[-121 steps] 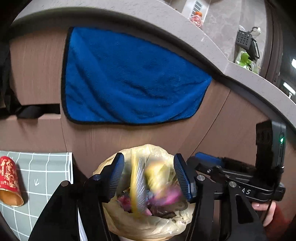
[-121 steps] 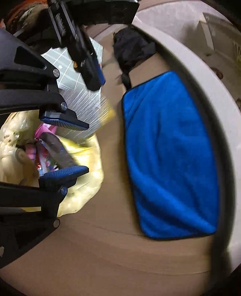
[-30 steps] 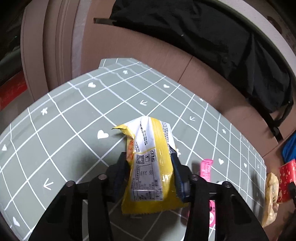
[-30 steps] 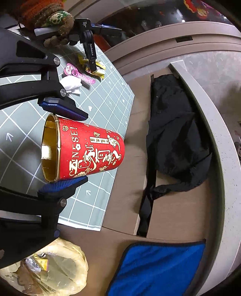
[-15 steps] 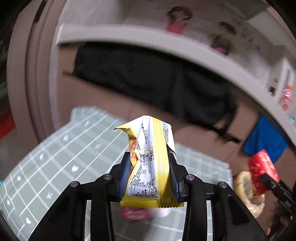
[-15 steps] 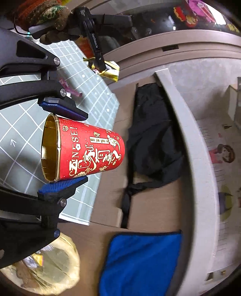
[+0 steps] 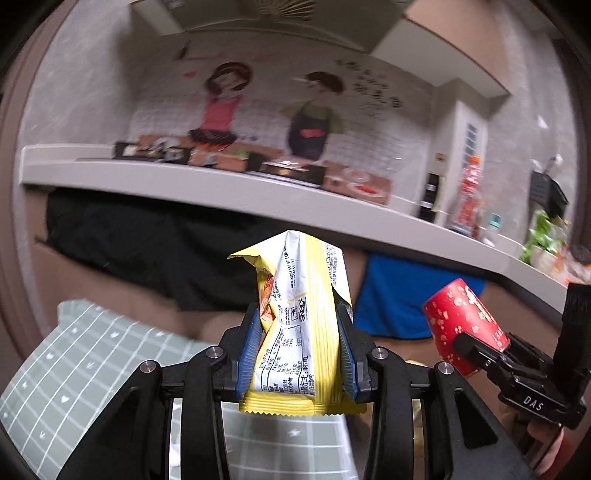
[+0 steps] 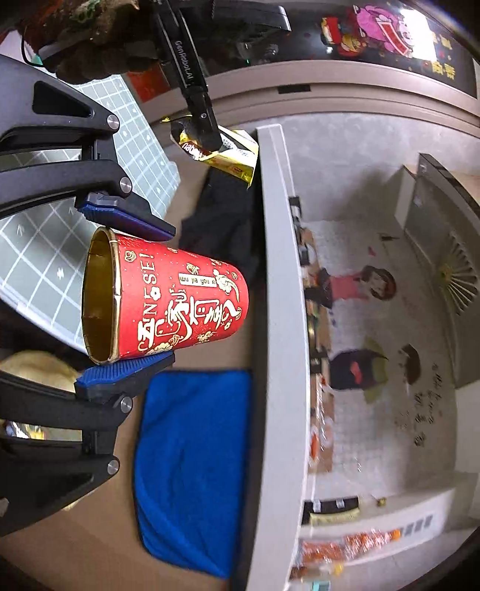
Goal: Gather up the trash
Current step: 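Carry the red cup and snack bar wrapper over the bin with both grippers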
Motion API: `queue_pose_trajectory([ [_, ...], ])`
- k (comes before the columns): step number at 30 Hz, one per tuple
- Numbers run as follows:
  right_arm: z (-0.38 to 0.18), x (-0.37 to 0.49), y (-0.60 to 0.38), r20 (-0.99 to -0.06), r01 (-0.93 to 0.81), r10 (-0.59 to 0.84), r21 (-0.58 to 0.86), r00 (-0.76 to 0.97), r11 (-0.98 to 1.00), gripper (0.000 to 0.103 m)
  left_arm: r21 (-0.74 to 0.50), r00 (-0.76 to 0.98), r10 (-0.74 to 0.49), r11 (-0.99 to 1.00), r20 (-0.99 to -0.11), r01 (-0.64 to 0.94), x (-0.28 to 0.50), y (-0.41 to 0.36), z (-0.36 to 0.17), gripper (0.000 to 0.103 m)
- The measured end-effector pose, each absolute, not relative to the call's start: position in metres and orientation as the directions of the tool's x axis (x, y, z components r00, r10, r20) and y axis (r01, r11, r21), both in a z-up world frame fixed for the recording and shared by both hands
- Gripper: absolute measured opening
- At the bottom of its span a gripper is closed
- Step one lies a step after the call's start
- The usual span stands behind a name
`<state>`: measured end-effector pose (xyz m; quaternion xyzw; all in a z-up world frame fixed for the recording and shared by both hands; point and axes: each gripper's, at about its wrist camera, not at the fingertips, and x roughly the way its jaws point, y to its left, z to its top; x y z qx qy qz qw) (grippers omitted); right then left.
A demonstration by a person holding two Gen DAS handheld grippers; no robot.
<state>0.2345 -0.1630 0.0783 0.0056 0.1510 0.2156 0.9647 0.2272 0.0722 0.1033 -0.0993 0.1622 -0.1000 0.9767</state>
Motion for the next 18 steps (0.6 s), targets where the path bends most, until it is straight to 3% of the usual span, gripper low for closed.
queue_pose_trajectory([
  [18, 0.077, 0.217, -0.253, -0.287, -0.249, 0.256, 0.062, 0.923, 0.966, 0.057, -0.217, 0.838, -0.423, 0.904, -0.345, 0.367, 0.25, -0.055, 0.078, 0.039],
])
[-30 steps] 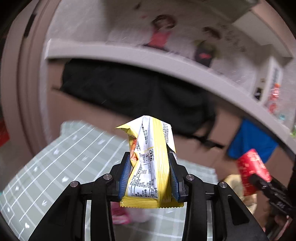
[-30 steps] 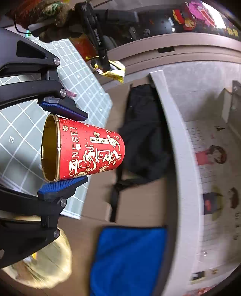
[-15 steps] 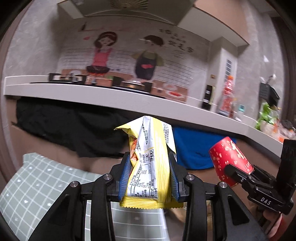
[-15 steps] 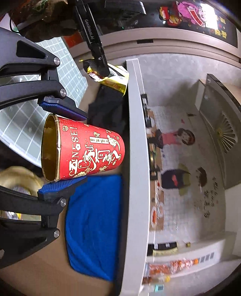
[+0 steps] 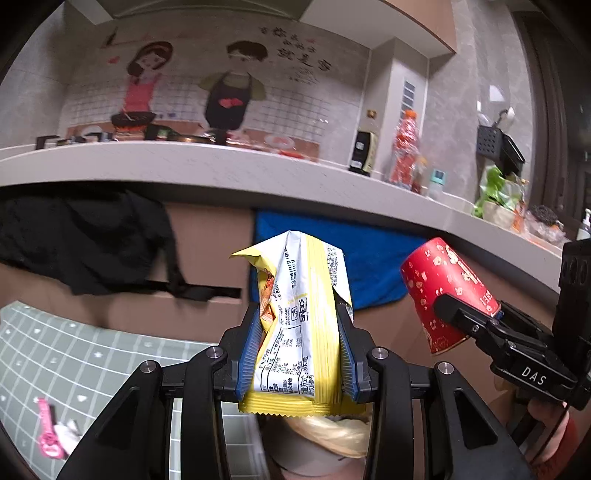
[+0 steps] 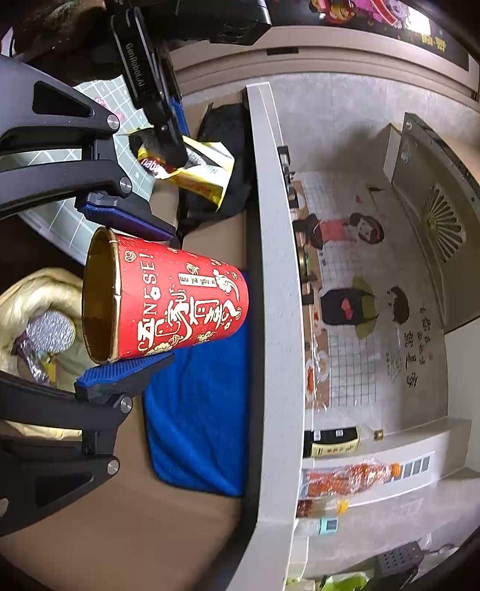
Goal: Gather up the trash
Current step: 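Carry the red cup and snack bar wrapper over the bin with both grippers, then open the right gripper over the bin while the left gripper releases the wrapper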
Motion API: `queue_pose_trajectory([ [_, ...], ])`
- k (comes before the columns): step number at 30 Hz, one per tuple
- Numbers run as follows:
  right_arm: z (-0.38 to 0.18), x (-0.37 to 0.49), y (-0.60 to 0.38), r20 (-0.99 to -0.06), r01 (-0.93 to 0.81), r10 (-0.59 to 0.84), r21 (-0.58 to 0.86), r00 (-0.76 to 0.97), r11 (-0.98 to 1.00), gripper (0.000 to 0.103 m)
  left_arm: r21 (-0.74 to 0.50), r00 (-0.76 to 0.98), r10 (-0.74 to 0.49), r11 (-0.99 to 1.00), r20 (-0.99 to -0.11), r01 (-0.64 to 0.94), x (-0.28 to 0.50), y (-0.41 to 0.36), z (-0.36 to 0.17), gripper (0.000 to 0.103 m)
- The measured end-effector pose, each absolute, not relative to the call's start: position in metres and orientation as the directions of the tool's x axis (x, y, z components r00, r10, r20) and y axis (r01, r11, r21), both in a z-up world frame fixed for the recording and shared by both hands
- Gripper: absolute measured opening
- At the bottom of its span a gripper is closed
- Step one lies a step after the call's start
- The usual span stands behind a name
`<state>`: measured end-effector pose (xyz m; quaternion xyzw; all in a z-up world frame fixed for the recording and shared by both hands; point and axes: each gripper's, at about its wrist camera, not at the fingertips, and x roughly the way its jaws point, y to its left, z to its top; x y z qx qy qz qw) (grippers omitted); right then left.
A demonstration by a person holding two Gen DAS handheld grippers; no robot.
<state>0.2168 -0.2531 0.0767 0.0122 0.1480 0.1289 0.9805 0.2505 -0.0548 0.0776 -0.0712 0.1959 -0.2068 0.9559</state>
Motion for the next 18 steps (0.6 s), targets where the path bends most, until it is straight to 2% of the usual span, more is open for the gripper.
queue_pose_trajectory([
  [18, 0.036, 0.25, -0.307, -0.378, -0.124, 0.157, 0.11, 0.912, 0.986, 0.057, -0.243, 0.76, -0.487, 0.874, -0.43, 0.422, 0.292, -0.11, 0.036, 0.039],
])
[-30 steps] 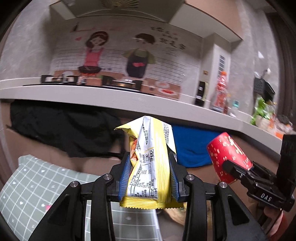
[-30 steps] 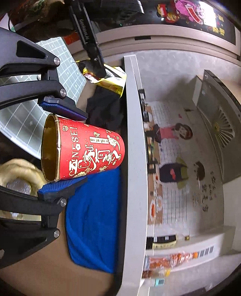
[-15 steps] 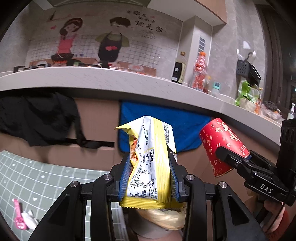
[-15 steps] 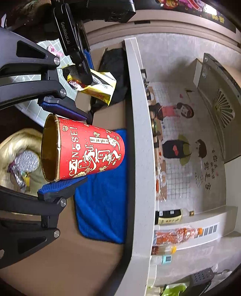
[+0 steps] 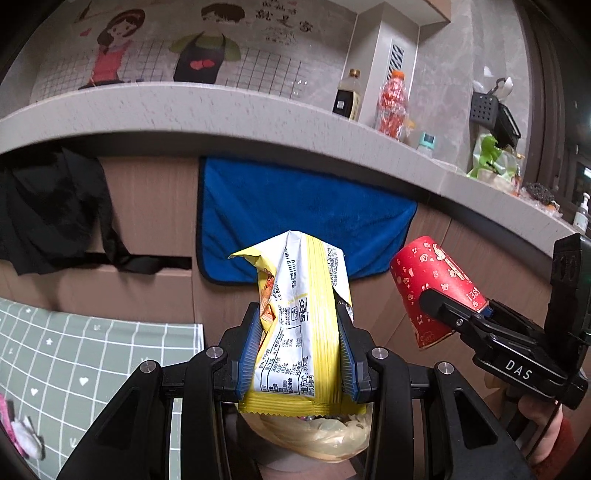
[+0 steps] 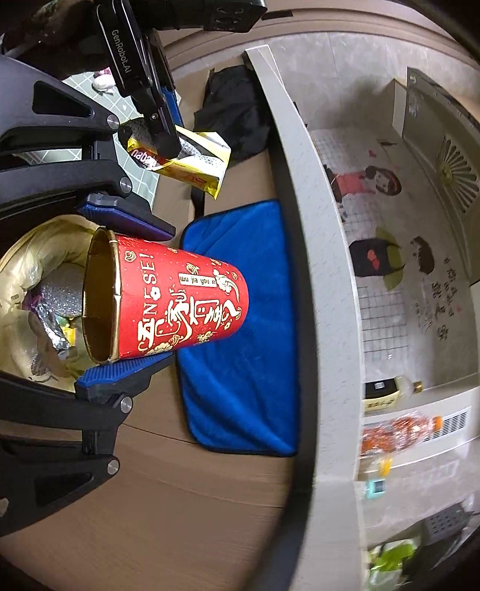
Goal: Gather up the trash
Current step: 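Open the right gripper over the bin while the left gripper releases the wrapper, then move both grippers back over the pink candy pack and tissue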
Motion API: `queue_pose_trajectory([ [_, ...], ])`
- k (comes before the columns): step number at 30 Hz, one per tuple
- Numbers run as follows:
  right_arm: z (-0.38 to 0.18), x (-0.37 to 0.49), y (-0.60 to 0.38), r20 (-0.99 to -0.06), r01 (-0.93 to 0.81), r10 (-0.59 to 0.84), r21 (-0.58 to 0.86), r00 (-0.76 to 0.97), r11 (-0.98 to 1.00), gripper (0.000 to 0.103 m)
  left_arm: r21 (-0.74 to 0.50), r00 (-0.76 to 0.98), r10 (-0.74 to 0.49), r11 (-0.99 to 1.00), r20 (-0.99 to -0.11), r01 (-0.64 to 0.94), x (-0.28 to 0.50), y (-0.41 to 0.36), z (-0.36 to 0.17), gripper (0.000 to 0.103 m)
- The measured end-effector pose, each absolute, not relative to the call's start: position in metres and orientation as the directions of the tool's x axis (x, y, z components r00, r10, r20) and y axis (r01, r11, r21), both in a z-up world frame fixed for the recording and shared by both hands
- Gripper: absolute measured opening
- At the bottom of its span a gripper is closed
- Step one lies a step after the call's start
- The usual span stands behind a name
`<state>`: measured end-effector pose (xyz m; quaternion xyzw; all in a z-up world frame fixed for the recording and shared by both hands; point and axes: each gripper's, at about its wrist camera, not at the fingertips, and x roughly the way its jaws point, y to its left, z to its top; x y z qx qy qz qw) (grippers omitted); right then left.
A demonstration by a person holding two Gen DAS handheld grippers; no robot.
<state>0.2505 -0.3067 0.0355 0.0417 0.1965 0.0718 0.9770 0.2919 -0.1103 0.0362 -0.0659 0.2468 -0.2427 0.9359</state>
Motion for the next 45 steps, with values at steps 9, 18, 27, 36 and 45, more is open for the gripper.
queue_pose_trajectory([
  [9, 0.013, 0.269, -0.315, -0.422, -0.11, 0.154, 0.126, 0.893, 0.986, 0.057, -0.247, 0.735, -0.487, 0.873, -0.471, 0.42, 0.31, -0.123, 0.017, 0.039],
  [18, -0.003, 0.287, -0.326, -0.46, -0.08, 0.14, 0.148, 0.877, 0.986, 0.057, -0.261, 0.698, -0.501, 0.864, -0.511, 0.43, 0.329, -0.135, -0.002, 0.04],
  [27, -0.019, 0.302, -0.337, -0.49, -0.042, 0.125, 0.177, 0.862, 0.983, 0.061, -0.367, 0.609, -0.602, 0.798, -0.516, 0.478, 0.359, -0.142, -0.026, 0.054],
  [36, -0.024, 0.3, -0.348, -0.479, -0.016, 0.143, 0.258, 0.866, 0.966, 0.062, -0.433, 0.6, -0.602, 0.797, -0.527, 0.42, 0.37, -0.117, -0.028, 0.06],
  [45, -0.011, 0.284, -0.317, -0.454, -0.084, 0.195, 0.253, 0.87, 0.964, 0.058, -0.361, 0.69, -0.511, 0.857, -0.513, 0.366, 0.332, -0.055, 0.0, 0.06],
])
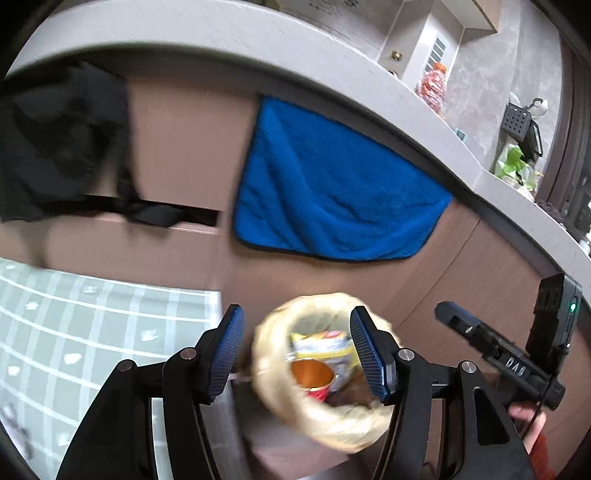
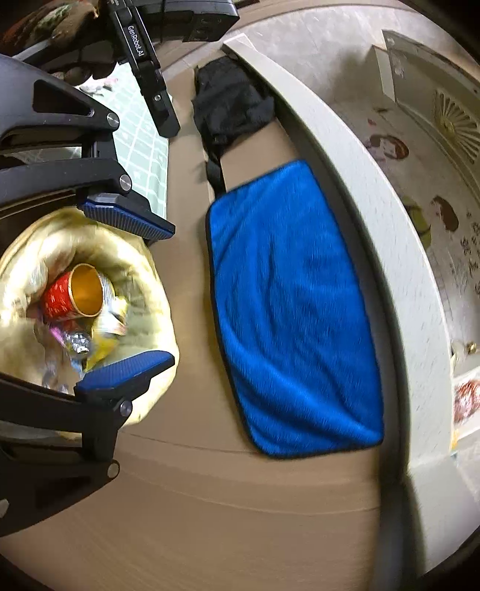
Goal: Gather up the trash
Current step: 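Move both grippers back over the pink candy pack and tissue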
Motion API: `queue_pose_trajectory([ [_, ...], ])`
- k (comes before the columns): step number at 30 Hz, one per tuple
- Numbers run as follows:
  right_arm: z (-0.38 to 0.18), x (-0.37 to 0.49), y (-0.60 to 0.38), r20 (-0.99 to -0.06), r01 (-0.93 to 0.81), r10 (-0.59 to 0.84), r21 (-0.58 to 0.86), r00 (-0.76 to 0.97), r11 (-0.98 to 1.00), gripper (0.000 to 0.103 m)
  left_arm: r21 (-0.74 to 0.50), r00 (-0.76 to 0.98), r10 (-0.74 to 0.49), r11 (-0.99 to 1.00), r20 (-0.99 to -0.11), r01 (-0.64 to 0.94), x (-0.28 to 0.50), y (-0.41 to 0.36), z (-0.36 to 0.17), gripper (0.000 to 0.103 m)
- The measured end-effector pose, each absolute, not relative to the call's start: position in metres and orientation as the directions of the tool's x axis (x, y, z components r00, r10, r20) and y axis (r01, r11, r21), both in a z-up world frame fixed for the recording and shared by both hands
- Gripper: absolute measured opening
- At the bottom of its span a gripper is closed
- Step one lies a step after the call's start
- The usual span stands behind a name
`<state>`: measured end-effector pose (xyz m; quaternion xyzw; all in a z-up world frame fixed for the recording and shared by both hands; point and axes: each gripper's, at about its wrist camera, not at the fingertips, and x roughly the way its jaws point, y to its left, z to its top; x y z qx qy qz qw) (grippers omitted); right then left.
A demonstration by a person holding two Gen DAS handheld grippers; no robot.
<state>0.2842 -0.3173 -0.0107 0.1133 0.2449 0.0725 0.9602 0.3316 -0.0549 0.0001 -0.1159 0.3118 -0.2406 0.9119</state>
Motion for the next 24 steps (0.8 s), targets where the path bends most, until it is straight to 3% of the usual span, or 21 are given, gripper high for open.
queue_pose_trajectory([
  [7, 0.002, 0.273, -0.266, -0.411, -0.132, 0.199, 0.185, 0.89, 0.974, 0.053, -0.251, 0.794, -0.328, 0.941, -0.512, 0.227, 0.287, 0.028, 0.005, 0.06],
  [17, 0.0, 0.275, -0.168, -0.437, -0.324, 0.367, 0.173, 0.821, 0.93, 0.051, -0.193, 0.799, -0.03, 0.975, -0.601, -0.108, 0.238, 0.185, -0.043, 0.06],
  [24, -0.015, 0.274, -0.108, -0.495, -0.389, 0.417, 0.164, 0.763, 0.906, 0.051, -0.239, 0.697, -0.077, 0.961, -0.713, -0.138, 0.232, 0.222, -0.099, 0.06],
])
